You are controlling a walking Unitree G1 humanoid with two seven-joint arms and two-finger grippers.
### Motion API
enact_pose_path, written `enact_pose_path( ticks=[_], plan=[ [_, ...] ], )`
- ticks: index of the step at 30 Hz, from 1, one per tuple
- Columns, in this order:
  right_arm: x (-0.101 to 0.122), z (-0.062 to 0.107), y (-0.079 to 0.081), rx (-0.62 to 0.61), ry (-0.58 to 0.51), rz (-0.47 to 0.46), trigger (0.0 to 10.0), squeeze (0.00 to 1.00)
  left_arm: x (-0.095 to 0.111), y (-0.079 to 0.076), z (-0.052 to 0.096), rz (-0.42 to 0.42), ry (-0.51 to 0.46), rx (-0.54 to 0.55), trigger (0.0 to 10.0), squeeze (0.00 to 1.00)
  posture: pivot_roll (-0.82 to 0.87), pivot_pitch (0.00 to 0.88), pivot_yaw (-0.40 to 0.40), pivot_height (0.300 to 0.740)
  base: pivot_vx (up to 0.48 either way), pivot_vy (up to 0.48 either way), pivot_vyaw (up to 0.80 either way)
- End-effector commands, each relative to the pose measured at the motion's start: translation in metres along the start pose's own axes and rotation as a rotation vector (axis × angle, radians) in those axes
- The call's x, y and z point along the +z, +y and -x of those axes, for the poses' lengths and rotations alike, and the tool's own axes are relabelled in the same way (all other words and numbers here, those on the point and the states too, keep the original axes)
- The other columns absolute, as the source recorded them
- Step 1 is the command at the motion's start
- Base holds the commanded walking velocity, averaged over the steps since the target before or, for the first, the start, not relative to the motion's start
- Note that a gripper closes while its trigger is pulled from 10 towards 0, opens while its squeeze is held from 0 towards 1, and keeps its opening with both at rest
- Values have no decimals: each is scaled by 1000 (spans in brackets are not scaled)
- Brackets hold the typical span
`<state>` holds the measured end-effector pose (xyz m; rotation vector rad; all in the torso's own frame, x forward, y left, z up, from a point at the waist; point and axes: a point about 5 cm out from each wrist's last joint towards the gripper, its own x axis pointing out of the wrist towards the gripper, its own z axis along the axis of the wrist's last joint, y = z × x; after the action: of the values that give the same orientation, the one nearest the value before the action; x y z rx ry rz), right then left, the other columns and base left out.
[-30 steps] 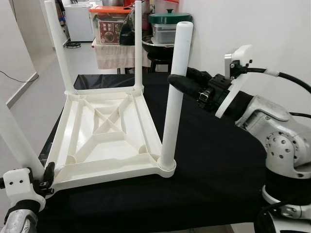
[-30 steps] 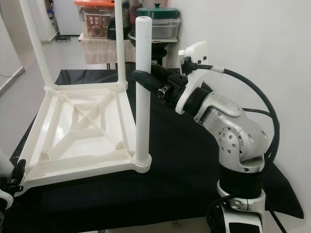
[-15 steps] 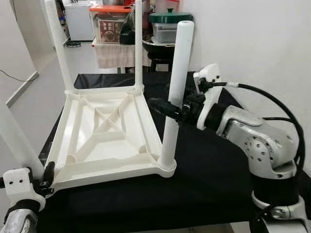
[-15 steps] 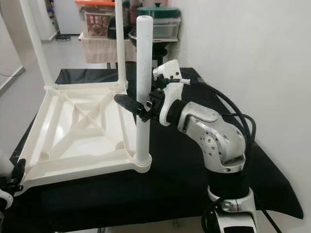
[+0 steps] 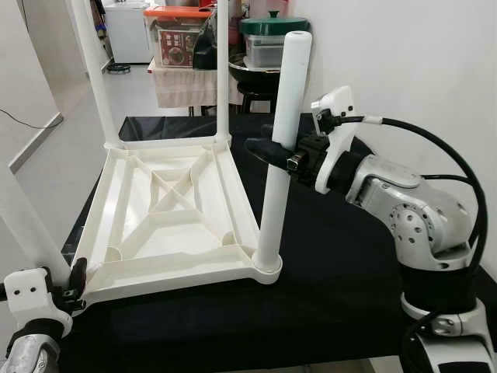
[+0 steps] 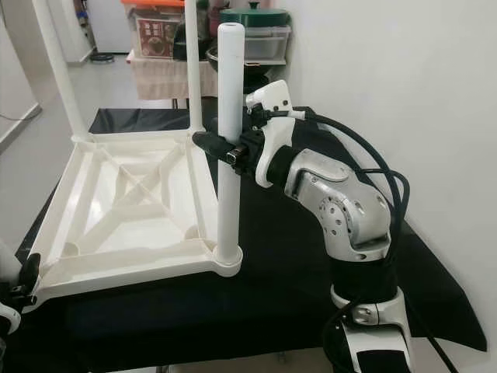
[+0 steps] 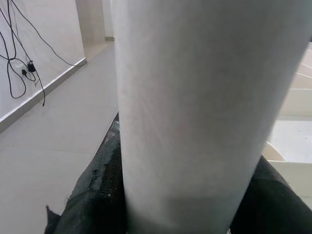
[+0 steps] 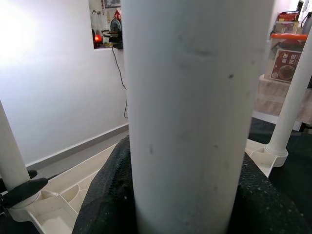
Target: Building children table
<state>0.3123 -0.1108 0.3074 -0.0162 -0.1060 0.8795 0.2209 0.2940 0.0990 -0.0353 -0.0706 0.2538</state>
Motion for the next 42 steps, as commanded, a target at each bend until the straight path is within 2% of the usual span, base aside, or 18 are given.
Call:
enact_pose_path(
  ticks=[1,5,6,9,10,12,17,19,20,23,24,30,32,34,36,38,39,42],
  plan=[
    [9,-3,6,48,-37,25,0,0,2,-3,-3,15,-17,-8,0,0,-35,0,-60,740,0,0,0],
    [5,-1,3,22,-33,9,0,0,5,-1,-5,-2,-15,-7,431,0,-28,0,-60,740,0,0,0],
    [1,0,1,-3,-28,-3,0,0,10,1,-7,-9,-19,-2,9529,0,-28,0,-60,740,0,0,0],
    [-2,1,-3,-36,-27,-15,0,0,17,3,-10,-18,-41,1,10000,0,-21,0,-57,740,0,0,0],
    [-5,3,-9,-74,-27,-27,0,0,28,5,-14,-17,-73,-5,10000,992,-20,0,-55,740,0,0,0],
    [-7,4,-16,-128,-29,-40,0,0,42,6,-18,-17,-114,-17,10000,1000,-14,0,-52,740,0,0,0],
    [-10,8,-31,-231,-36,-55,0,0,66,5,-25,-11,-187,-40,10000,1000,-7,0,-52,740,0,0,0],
    [-12,12,-48,-348,-48,-84,0,0,91,3,-33,-5,-254,-65,10000,1000,10,0,-52,740,0,0,0],
    [-14,16,-60,-440,-57,-116,0,0,113,0,-39,-3,-313,-92,10000,749,19,0,-51,740,0,0,0],
    [-14,16,-60,-440,-57,-116,0,0,113,0,-39,-3,-313,-92,10000,749,19,0,-51,740,0,0,0],
    [-19,21,-71,-518,-56,-139,0,0,136,-3,-45,-3,-372,-129,10000,0,30,0,-46,740,0,0,0],
    [-20,24,-73,-529,-57,-144,0,0,142,-11,-50,60,-366,-180,10000,0,19,0,-24,740,0,0,0],
    [-21,23,-66,-488,-50,-140,0,0,104,-16,-44,123,-233,-168,10000,0,14,0,-29,740,0,0,0],
    [-21,23,-66,-488,-50,-140,0,0,104,-16,-44,123,-233,-168,10000,0,14,0,-29,740,0,0,0],
    [-22,20,-59,-443,-39,-136,0,0,66,-14,-31,159,-96,-118,10000,0,14,0,-34,740,0,0,0],
    [-22,20,-59,-443,-39,-136,0,0,66,-14,-31,159,-96,-118,10000,0,14,0,-34,740,0,0,0],
    [-22,16,-54,-399,-33,-132,0,0,39,-8,-21,173,10,-59,10000,0,15,0,-38,740,0,0,0],
    [-23,11,-48,-366,-29,-132,0,0,22,-2,-15,172,86,-22,10000,0,13,0,-42,740,0,0,0]
  ],
)
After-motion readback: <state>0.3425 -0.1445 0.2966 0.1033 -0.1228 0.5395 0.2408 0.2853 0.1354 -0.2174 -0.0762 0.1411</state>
